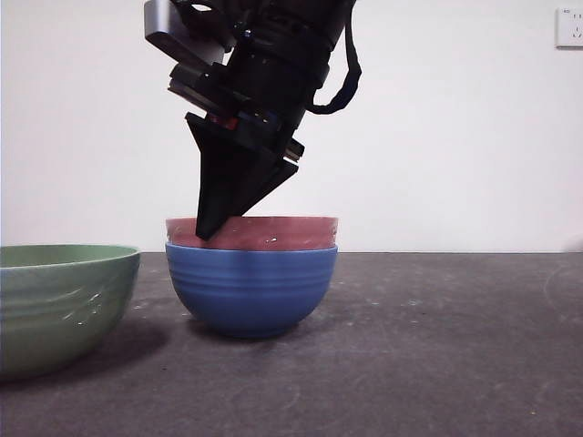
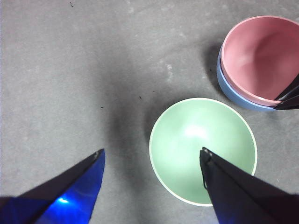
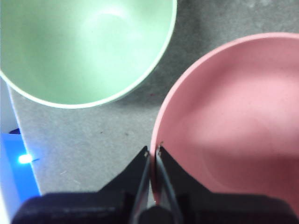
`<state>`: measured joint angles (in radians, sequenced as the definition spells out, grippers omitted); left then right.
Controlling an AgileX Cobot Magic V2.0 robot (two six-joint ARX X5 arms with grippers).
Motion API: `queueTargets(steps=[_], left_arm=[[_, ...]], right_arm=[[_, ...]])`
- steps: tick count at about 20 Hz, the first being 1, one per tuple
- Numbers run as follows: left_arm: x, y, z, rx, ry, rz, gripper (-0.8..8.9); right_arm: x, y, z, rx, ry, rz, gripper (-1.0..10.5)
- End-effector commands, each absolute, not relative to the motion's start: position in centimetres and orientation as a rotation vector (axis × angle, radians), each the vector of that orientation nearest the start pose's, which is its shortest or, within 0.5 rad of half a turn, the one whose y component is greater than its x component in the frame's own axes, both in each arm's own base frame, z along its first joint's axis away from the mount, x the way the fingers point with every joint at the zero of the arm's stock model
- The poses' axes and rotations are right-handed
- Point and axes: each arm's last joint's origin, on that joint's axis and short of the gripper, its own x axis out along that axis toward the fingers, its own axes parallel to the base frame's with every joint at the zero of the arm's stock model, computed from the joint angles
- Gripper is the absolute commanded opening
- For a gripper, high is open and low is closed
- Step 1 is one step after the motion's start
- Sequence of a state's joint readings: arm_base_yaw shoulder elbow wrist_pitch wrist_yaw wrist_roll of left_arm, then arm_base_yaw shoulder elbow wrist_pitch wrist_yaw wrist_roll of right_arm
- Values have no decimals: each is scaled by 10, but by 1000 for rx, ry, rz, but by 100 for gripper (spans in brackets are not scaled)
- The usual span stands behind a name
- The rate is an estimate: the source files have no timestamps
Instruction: Pick up the green bowl on the top,put the green bowl on the left,pick up the red bowl in the middle,put the red bowl on the right
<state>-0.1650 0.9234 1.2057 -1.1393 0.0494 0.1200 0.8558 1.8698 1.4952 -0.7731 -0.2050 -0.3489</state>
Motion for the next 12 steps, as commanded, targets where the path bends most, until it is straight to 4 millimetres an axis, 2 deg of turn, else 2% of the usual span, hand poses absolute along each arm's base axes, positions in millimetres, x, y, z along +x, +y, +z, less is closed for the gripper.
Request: queueTargets(steps=[1,4,7,10,12], left_arm=[[142,-25,367,165,827,-259,342],[144,-25,368,165,811,-259,342],[145,-25,370,164,791,-259,342],[146,-26,371,160,770,-261,342],[147,-26,372,160,764,-261,342]], right_arm=[[246,295,239,-662,965,1137,-10],[241,290,264,-623,870,1134,-9],[231,274,302,-586,769,1100,-9],[215,242,340,-616,708,913,-9],[202,214,357,-629,748,723,-10]])
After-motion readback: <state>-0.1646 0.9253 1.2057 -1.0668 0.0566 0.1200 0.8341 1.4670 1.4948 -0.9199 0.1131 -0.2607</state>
